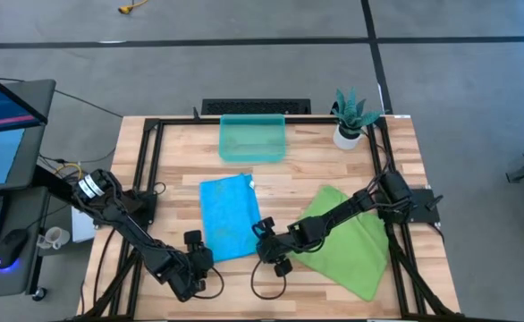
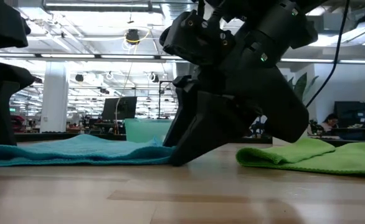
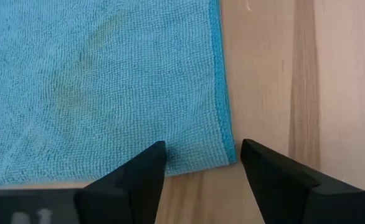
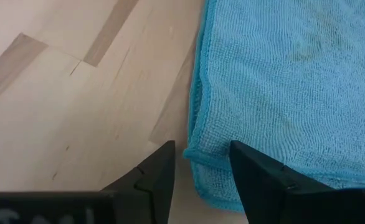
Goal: Roll microfiber towels into tight, uniform cylinder then place into a basket
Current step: Fold the blue microfiber cloth
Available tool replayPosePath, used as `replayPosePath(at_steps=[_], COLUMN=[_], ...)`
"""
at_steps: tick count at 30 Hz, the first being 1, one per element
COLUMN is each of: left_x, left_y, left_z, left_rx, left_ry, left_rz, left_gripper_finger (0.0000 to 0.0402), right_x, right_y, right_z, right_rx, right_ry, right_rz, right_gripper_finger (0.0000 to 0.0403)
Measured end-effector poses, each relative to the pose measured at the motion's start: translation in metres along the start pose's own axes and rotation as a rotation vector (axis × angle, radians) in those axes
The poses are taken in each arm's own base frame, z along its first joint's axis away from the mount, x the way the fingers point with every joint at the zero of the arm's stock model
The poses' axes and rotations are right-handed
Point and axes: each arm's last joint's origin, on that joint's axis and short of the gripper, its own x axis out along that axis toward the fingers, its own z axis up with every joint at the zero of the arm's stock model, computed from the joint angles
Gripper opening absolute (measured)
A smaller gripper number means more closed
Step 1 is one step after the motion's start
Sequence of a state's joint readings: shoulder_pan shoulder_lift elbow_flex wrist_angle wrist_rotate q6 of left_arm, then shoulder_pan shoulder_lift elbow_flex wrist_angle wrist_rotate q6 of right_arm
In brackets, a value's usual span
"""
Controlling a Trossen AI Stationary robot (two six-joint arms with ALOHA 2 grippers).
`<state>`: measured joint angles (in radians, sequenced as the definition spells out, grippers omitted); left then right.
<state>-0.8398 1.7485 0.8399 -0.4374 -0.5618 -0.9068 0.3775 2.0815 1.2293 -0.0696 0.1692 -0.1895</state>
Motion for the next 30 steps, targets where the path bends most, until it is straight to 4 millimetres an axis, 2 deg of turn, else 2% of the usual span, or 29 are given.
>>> replayPosePath(at_steps=[3,6,17,23,30], left_x=[0.001,0.001,0.002,-0.002,-0.017], left_y=[0.001,0.001,-0.002,-0.006,-0.014], left_z=[-0.001,-0.001,0.000,0.006,0.021], left_rx=[-0.018,-0.020,0.047,0.072,0.107], left_ry=[-0.004,-0.004,-0.008,0.021,0.070], left_rz=[0.006,0.006,-0.020,-0.042,-0.046], left_gripper_finger=[0.0193,0.0165,0.0013,0.0014,0.0004], right_x=[0.000,0.001,0.002,-0.001,-0.015], right_y=[0.000,-0.003,-0.010,-0.008,0.005], right_z=[0.000,-0.001,-0.003,0.004,0.028], right_rx=[0.015,0.021,0.061,0.039,-0.010], right_ry=[-0.001,-0.001,0.002,0.028,0.062], right_rz=[0.009,0.016,0.024,0.036,0.064], right_gripper_finger=[0.0161,0.0135,0.0012,0.0021,0.0007])
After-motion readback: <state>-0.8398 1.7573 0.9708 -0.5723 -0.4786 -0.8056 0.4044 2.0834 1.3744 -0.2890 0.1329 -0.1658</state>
